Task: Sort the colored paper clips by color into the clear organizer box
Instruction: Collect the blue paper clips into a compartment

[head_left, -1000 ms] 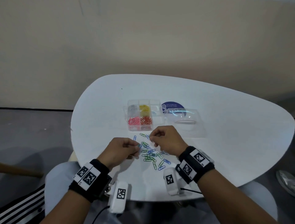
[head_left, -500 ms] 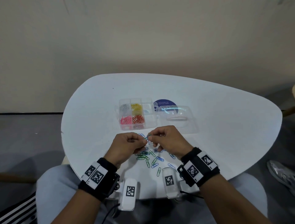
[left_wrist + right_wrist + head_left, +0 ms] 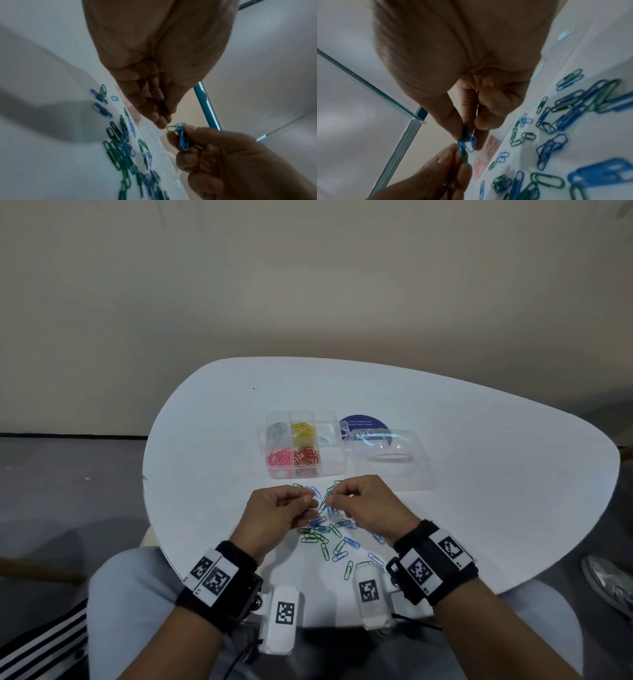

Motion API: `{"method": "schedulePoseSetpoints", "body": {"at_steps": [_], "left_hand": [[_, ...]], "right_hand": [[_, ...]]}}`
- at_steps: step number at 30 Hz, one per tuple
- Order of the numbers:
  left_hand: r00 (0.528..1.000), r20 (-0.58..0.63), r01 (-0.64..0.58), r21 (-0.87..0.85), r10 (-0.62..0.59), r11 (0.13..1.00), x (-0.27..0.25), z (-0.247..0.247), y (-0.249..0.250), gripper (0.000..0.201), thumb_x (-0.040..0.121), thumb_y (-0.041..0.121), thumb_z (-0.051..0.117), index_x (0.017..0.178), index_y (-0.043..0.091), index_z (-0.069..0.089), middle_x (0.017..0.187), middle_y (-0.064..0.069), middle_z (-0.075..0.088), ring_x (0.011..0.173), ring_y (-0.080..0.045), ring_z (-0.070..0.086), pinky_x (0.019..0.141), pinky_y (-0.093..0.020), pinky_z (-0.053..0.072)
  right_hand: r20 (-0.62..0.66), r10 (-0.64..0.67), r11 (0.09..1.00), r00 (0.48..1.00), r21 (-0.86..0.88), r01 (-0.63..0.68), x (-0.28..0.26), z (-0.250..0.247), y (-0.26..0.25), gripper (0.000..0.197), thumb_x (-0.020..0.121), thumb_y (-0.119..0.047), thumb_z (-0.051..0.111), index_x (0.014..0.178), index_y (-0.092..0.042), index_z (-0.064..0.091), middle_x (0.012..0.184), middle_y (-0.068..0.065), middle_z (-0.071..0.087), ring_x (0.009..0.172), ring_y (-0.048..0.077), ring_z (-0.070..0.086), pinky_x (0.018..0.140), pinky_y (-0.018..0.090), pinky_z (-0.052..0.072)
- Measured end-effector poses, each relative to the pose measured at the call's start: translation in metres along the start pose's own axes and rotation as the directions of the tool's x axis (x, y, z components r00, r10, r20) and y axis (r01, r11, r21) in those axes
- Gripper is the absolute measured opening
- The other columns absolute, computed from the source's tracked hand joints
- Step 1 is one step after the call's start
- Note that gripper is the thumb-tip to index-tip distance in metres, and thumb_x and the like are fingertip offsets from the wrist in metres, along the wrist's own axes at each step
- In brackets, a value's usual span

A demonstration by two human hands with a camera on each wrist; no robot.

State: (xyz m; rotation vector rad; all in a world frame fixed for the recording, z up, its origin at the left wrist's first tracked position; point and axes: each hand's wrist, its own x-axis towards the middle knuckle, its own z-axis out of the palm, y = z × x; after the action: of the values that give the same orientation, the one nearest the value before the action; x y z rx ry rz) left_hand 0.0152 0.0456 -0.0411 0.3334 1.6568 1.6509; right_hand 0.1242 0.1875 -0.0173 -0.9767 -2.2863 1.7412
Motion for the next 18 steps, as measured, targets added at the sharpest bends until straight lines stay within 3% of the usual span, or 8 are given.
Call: {"method": "schedulePoseSetpoints", "body": {"at_steps": [3,5,7,10,13,18], "left_hand": [[0.994,-0.047,-0.099,0.081,0.103,0.992,0.000,0.006,-0.002,0.012,0.088,0.001,0.067,0.087,0.010,0.075,0.081,-0.011,0.076,0.071,-0.017,0.072,0.064,-0.021,0.055],[0.992,-0.049,-0.114,0.080,0.118,0.990,0.002,0.008,-0.003,0.011,0.087,0.001,0.067,0.089,0.009,0.075,0.078,-0.009,0.076,0.069,-0.014,0.070,0.066,-0.021,0.055],[0.998,-0.009,-0.069,0.031,0.069,0.997,0.002,0.011,-0.004,0.012,0.090,0.000,0.064,0.095,0.005,0.075,0.076,-0.009,0.075,0.069,-0.014,0.068,0.069,-0.023,0.058],[0.997,0.056,0.053,-0.083,-0.049,0.995,0.002,0.013,-0.004,0.014,0.093,0.003,0.060,0.093,0.005,0.074,0.079,-0.012,0.074,0.076,-0.022,0.070,0.079,-0.031,0.059],[0.991,0.084,0.120,-0.180,-0.106,0.976,0.002,0.010,-0.004,0.010,0.088,0.003,0.065,0.095,0.002,0.073,0.087,-0.016,0.075,0.079,-0.022,0.072,0.077,-0.027,0.060],[0.985,0.112,0.151,-0.217,-0.129,0.964,0.002,0.008,-0.004,0.017,0.085,-0.002,0.067,0.102,-0.002,0.072,0.094,-0.020,0.074,0.082,-0.024,0.072,0.073,-0.024,0.060]], "right_hand": [[0.003,0.019,0.999,1.000,-0.027,-0.019,0.001,0.001,-0.006,0.010,0.087,-0.010,0.070,0.078,-0.005,0.072,0.052,-0.007,0.061,0.040,-0.002,0.047,0.040,0.011,0.035],[0.015,0.028,0.999,1.000,-0.040,-0.027,0.001,0.002,-0.009,0.011,0.087,-0.010,0.069,0.078,-0.003,0.072,0.063,0.003,0.068,0.046,0.004,0.051,0.039,0.014,0.036],[0.007,0.027,0.998,1.000,-0.053,-0.027,0.001,0.004,-0.011,0.013,0.086,-0.010,0.068,0.074,-0.005,0.070,0.068,0.007,0.069,0.050,0.009,0.052,0.039,0.016,0.036],[-0.015,0.044,0.997,0.999,-0.069,-0.045,0.004,0.005,-0.012,0.013,0.083,-0.010,0.070,0.070,-0.007,0.068,0.060,0.004,0.063,0.049,0.009,0.050,0.040,0.018,0.036],[-0.028,0.074,0.997,0.997,-0.030,-0.074,0.003,0.002,-0.013,0.014,0.082,-0.012,0.075,0.075,-0.001,0.070,0.050,-0.003,0.058,0.040,0.006,0.044,0.040,0.019,0.034],[-0.009,0.084,0.996,0.996,0.029,-0.084,0.004,-0.002,-0.014,0.016,0.079,-0.013,0.078,0.080,0.003,0.072,0.070,0.015,0.068,0.055,0.016,0.051,0.046,0.026,0.039]]}}
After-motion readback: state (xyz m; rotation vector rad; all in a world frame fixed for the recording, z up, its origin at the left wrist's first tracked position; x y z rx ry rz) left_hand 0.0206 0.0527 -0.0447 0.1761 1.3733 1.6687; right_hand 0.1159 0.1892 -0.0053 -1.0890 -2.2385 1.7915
